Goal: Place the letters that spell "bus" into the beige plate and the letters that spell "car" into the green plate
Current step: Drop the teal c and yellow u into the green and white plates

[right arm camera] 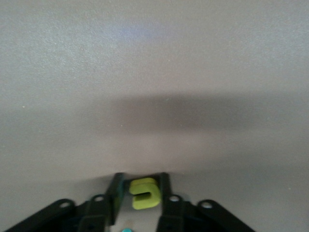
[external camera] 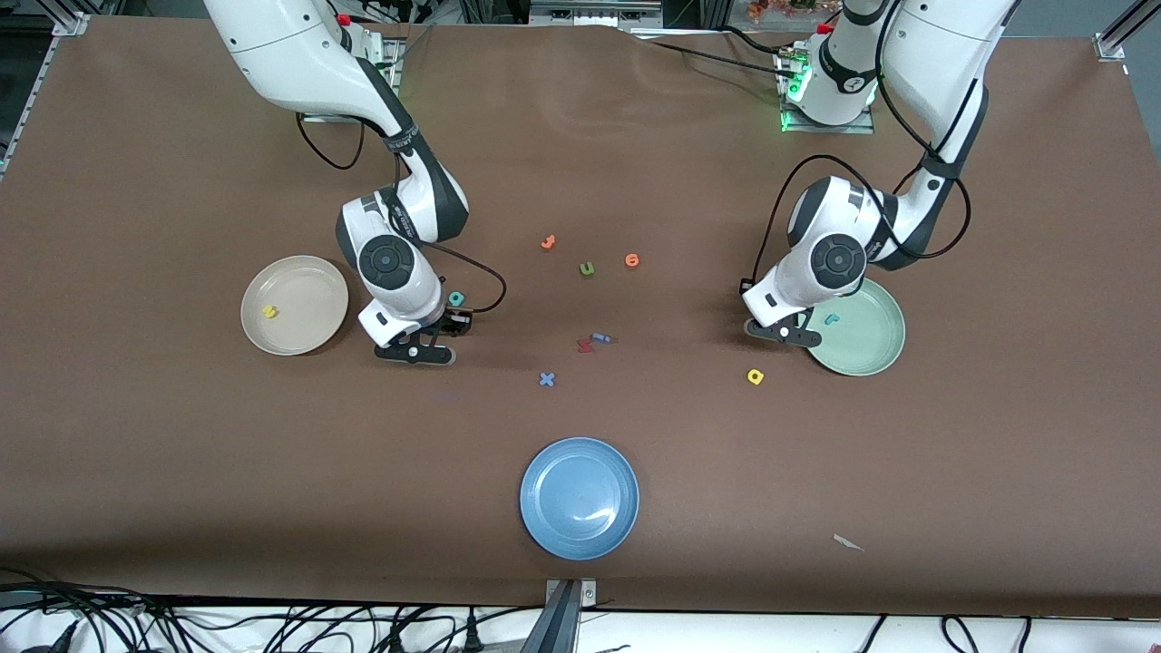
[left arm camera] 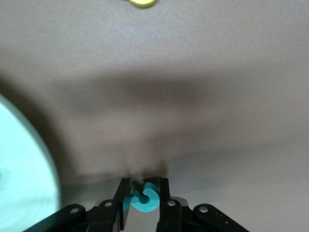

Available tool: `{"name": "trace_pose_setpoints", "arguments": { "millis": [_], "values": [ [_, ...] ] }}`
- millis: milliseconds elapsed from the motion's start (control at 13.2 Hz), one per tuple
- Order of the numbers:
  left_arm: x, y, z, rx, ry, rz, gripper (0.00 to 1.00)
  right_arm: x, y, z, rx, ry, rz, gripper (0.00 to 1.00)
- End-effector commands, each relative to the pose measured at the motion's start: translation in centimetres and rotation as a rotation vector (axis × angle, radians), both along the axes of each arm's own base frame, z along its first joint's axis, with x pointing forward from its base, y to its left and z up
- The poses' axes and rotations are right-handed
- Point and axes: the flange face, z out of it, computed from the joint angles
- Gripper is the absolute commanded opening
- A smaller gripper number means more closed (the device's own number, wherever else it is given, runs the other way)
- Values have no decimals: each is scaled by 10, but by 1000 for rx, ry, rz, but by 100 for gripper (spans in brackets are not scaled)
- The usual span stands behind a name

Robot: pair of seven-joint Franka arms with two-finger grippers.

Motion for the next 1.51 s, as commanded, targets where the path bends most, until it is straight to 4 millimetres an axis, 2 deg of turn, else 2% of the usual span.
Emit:
{"name": "trace_pose_setpoints", "arguments": {
  "millis": [0,75,151,302,377,453,604,755,830,981,1057,1208,1283,1434],
  "values": [
    [23,17,50,25,8,26,0,0,-7,0,0,2,-4,15],
    [30,19,63,28,10,34,0,3,-9,5,2,-6,-13,10],
    [40,22,73,27,4,40,0,9,-15,13,1,-21,-21,9],
    [49,29,82,24,-6,47,0,23,-36,43,-19,-21,-47,9],
    [49,32,77,26,1,43,0,35,-51,68,-43,-6,-64,9],
    [51,40,71,34,5,7,0,41,-70,84,-70,30,-69,9],
    [56,57,64,67,-13,-55,0,52,-123,107,-105,67,-65,9],
    [62,74,57,62,-34,-62,0,52,-175,109,-135,126,-55,9],
    [62,76,55,57,-31,-77,0,46,-191,100,-146,162,-64,9],
    [62,76,54,59,-30,-69,0,26,-218,68,-154,211,-55,10],
    [62,76,54,59,-28,-71,18,16,-224,53,-149,221,-46,10],
    [62,76,54,58,-28,-72,62,-2,-232,27,-149,210,-46,12],
    [62,76,54,56,-28,-70,67,-7,-234,18,-151,206,-45,24],
    [62,76,54,54,-27,-60,70,-5,-233,23,-147,197,-51,100]
  ]
}}
